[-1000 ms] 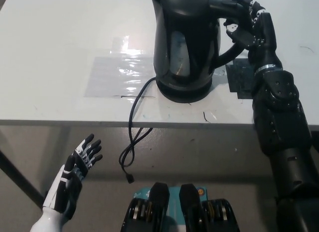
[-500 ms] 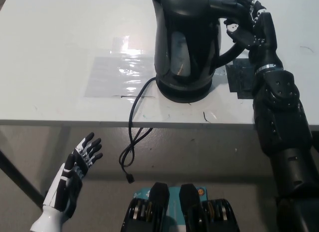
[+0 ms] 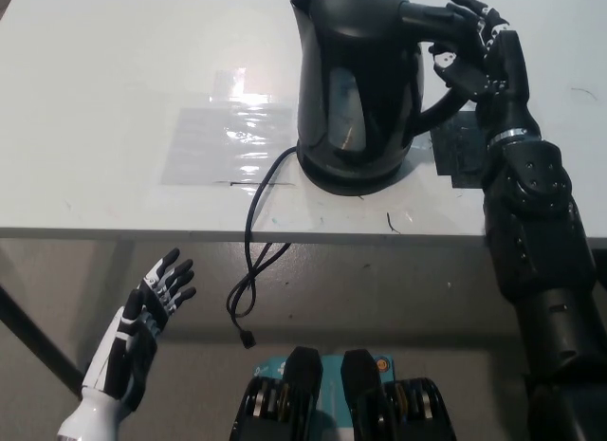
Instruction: A kettle and its base are kept separately on the desk infront of the robot and the robot uses its right hand to lift the kettle by its handle and places it on its base to align it correctly.
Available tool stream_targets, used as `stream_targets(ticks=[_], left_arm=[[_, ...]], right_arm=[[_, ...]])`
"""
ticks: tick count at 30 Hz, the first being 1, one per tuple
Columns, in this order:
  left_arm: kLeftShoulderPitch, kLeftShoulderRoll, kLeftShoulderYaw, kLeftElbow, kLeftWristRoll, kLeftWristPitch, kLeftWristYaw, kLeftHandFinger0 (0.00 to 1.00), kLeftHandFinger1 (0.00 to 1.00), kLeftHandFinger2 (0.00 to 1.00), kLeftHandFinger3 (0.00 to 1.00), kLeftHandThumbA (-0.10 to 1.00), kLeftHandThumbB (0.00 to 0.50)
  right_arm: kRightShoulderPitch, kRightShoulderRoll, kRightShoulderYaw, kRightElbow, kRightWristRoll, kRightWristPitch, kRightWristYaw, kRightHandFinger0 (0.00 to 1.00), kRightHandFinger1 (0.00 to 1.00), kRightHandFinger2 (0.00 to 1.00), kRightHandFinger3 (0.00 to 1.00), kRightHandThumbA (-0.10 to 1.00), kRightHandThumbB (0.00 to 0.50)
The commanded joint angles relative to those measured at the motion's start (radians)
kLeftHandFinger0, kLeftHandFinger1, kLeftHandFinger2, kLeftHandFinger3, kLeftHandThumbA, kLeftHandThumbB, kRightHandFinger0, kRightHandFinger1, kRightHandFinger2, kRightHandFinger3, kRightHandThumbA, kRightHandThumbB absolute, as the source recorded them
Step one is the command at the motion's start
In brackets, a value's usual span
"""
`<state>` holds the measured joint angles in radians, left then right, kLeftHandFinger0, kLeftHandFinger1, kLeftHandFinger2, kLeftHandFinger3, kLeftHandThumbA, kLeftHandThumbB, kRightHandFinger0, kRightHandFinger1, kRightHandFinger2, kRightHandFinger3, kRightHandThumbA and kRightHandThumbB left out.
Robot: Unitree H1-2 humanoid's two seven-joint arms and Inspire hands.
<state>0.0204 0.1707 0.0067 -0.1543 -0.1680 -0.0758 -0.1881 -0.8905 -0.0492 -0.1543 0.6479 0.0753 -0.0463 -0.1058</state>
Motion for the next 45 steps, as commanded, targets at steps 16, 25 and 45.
stream_targets(ticks=[16,25,45], left_arm=[[-0.016,0.02,0.004,-0.029,0.008,-0.01,-0.012,1.0,1.0,1.0,1.0,1.0,0.002],[-0.017,0.021,0.006,-0.029,0.005,-0.011,-0.014,1.0,1.0,1.0,1.0,1.0,0.005],[-0.029,0.027,0.008,-0.024,0.003,-0.014,-0.017,1.0,1.0,1.0,1.0,1.0,0.005]], right_arm=[[-0.035,0.017,-0.009,-0.013,0.034,-0.081,0.008,0.0,0.46,0.81,0.8,-0.1,0.078],[-0.057,0.02,-0.006,0.054,0.03,-0.122,0.001,0.0,0.44,0.8,0.76,-0.1,0.099],[-0.076,0.047,0.005,0.086,0.029,-0.133,-0.002,0.0,0.37,0.73,0.71,-0.1,0.103]])
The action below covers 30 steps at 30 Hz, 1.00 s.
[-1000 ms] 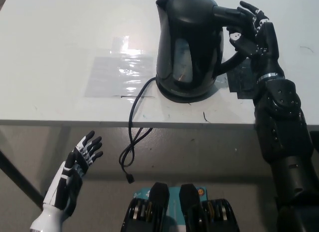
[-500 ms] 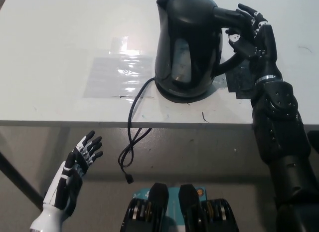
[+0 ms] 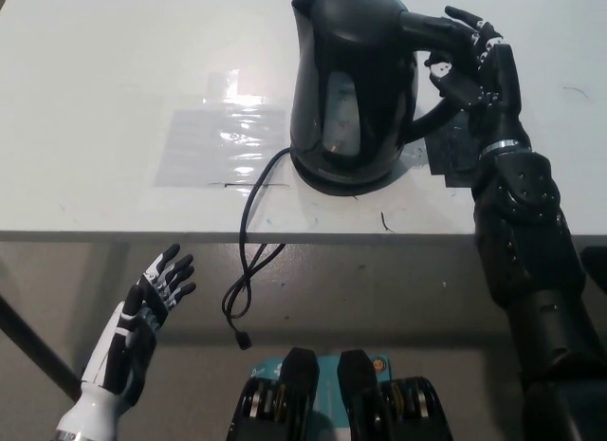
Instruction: A kettle and its base are kept separately on the desk infront of the robot and the robot uses its right hand to lift the kettle by its handle and places it on its base to align it correctly.
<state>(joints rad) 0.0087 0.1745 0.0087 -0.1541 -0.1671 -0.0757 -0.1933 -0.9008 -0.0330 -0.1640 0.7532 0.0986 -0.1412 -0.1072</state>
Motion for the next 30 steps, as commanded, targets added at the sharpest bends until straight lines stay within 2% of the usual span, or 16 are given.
stream_targets(ticks=[1,2,10,16,21,24,30], left_arm=[[-0.017,0.022,0.006,-0.025,0.002,-0.012,-0.012,1.0,1.0,1.0,1.0,1.0,0.005],[-0.018,0.022,0.006,-0.024,0.002,-0.012,-0.011,1.0,1.0,1.0,1.0,1.0,0.004],[-0.023,0.022,0.008,-0.027,0.001,-0.01,-0.011,1.0,1.0,1.0,1.0,1.0,0.001],[-0.026,0.021,0.009,-0.026,-0.002,-0.006,-0.01,1.0,1.0,1.0,1.0,1.0,0.004],[-0.024,0.021,0.007,-0.033,0.001,0.0,-0.01,1.0,1.0,1.0,1.0,1.0,0.0],[-0.024,0.023,0.007,-0.031,0.0,-0.005,-0.013,1.0,1.0,1.0,1.0,1.0,0.006],[-0.03,0.021,0.008,-0.026,-0.003,-0.005,-0.012,1.0,1.0,1.0,1.0,1.0,0.001]], right_arm=[[-0.065,0.031,0.017,-0.021,0.003,-0.038,-0.002,0.0,0.37,0.73,0.71,-0.1,0.103],[-0.066,0.033,0.019,-0.021,0.001,-0.035,-0.001,0.0,0.36,0.73,0.68,-0.1,0.105],[-0.065,0.046,0.027,-0.018,-0.005,-0.026,-0.003,0.0,0.32,0.7,0.69,-0.1,0.094],[-0.063,0.052,0.046,-0.017,-0.02,-0.037,-0.011,0.0,0.27,0.63,0.66,-0.1,0.089],[-0.053,0.053,0.073,-0.024,-0.028,-0.046,0.01,0.0,0.28,0.66,0.67,-0.1,0.112],[-0.054,0.051,0.101,-0.03,-0.065,-0.042,-0.007,0.0,0.29,0.69,0.69,-0.1,0.109],[-0.059,0.045,0.136,-0.054,-0.094,-0.033,-0.01,0.0,0.27,0.66,0.69,-0.1,0.103]])
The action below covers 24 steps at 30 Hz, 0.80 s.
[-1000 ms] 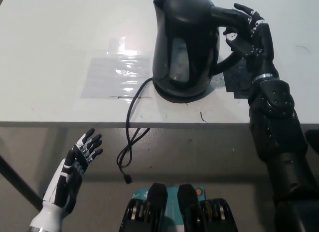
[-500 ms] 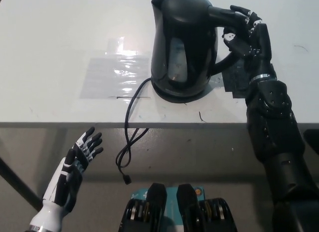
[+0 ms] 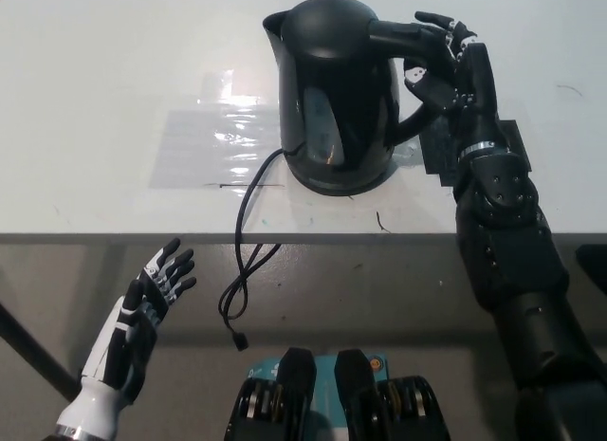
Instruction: A kettle and its base are kept separately on the desk infront of the robot and the robot uses its right hand to lift the kettle by its handle and places it on its base to align it correctly.
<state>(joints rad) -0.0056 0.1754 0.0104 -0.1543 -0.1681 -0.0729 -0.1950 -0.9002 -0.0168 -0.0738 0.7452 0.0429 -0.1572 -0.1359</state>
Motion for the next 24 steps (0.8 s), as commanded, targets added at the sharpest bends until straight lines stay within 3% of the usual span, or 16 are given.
stream_targets(ticks=[1,6,10,11,12,13,14,15,16,24], left_arm=[[-0.016,0.022,0.006,-0.025,0.002,-0.011,-0.011,1.0,1.0,1.0,1.0,1.0,0.001],[-0.017,0.024,0.005,-0.029,0.004,-0.005,-0.01,1.0,1.0,1.0,1.0,1.0,0.023],[-0.019,0.028,0.006,-0.032,0.003,-0.003,-0.011,1.0,1.0,1.0,1.0,1.0,0.005],[-0.019,0.027,0.006,-0.031,0.0,-0.003,-0.011,1.0,1.0,1.0,1.0,1.0,0.005],[-0.019,0.026,0.006,-0.031,0.001,-0.003,-0.01,1.0,1.0,1.0,1.0,1.0,0.004],[-0.016,0.024,0.006,-0.031,0.001,-0.004,-0.008,1.0,1.0,1.0,1.0,1.0,0.004],[-0.014,0.026,0.005,-0.031,0.001,-0.008,-0.01,1.0,1.0,1.0,1.0,1.0,0.002],[-0.014,0.026,0.005,-0.031,0.001,-0.009,-0.011,1.0,1.0,1.0,1.0,1.0,0.002],[-0.012,0.028,0.005,-0.036,0.004,-0.001,-0.009,1.0,1.0,1.0,1.0,1.0,0.019],[-0.015,0.021,0.006,-0.034,0.0,-0.001,-0.006,1.0,1.0,1.0,1.0,1.0,0.001]], right_arm=[[-0.061,0.027,0.05,-0.048,-0.041,-0.021,0.021,0.0,0.27,0.66,0.69,-0.1,0.099],[-0.065,0.025,0.06,-0.061,-0.048,-0.013,0.025,0.0,0.28,0.67,0.7,-0.1,0.099],[-0.062,0.024,0.055,-0.071,-0.045,0.033,0.019,0.0,0.31,0.68,0.73,-0.1,0.115],[-0.058,0.025,0.048,-0.085,-0.03,0.063,0.026,0.05,0.38,0.75,0.84,-0.06,0.137],[-0.055,0.022,0.046,-0.099,-0.021,0.089,0.038,0.37,0.72,1.0,1.0,0.17,0.252],[-0.045,0.015,0.045,-0.125,0.005,0.135,0.076,0.65,0.94,1.0,1.0,0.35,0.287],[-0.036,0.002,0.047,-0.145,0.045,0.172,0.142,1.0,1.0,1.0,1.0,0.5,0.402],[-0.033,-0.001,0.048,-0.151,0.054,0.183,0.159,1.0,1.0,1.0,1.0,0.5,0.402],[-0.024,-0.028,0.055,-0.15,0.085,0.202,0.239,1.0,1.0,1.0,1.0,0.58,0.49],[-0.03,-0.08,0.048,-0.087,0.146,0.168,0.379,1.0,1.0,1.0,1.0,0.63,0.5]])
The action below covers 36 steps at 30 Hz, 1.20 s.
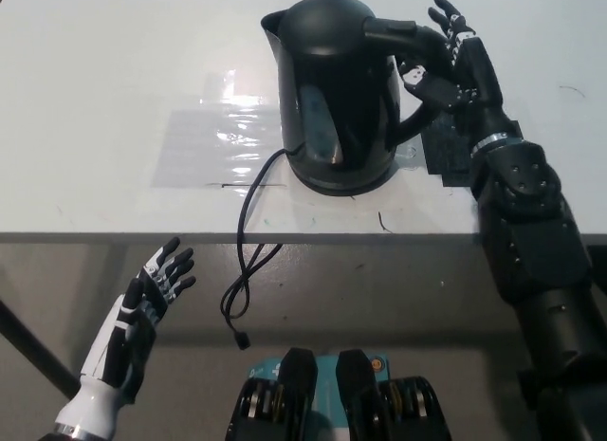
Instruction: A kettle and its base are kept separately on the desk infront of the robot and the robot uses its right hand to lift the kettle by its handle and places it on its base to align it correctly.
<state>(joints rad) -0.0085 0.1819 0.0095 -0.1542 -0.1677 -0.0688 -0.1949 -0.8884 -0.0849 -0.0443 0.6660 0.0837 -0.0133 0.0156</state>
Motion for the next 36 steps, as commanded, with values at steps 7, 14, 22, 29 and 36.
stream_targets(ticks=[7,14,22,29,36], left_arm=[[-0.014,0.016,0.007,-0.032,0.01,-0.006,-0.002,1.0,1.0,1.0,1.0,1.0,0.003],[-0.012,0.016,0.007,-0.034,0.012,-0.012,-0.003,1.0,1.0,1.0,1.0,1.0,0.0],[-0.014,0.013,0.014,-0.026,0.002,-0.009,0.0,1.0,1.0,1.0,1.0,1.0,0.0],[-0.012,0.01,0.014,-0.022,-0.006,-0.017,-0.003,1.0,1.0,1.0,1.0,1.0,0.0],[-0.013,0.006,0.016,-0.023,0.0,-0.017,0.003,1.0,1.0,1.0,1.0,1.0,0.0]], right_arm=[[-0.044,-0.027,-0.019,0.015,0.174,0.022,0.29,1.0,1.0,1.0,1.0,0.61,0.5],[-0.043,-0.032,-0.089,-0.029,0.288,0.076,0.359,1.0,1.0,1.0,1.0,0.65,0.5],[-0.036,-0.056,-0.197,-0.115,0.452,0.18,0.459,1.0,1.0,1.0,1.0,0.6,0.5],[-0.016,-0.084,-0.252,-0.201,0.494,0.246,0.44,1.0,1.0,1.0,1.0,0.6,0.5],[0.002,-0.132,-0.286,-0.214,0.528,0.253,0.476,1.0,1.0,1.0,1.0,0.58,0.5]])
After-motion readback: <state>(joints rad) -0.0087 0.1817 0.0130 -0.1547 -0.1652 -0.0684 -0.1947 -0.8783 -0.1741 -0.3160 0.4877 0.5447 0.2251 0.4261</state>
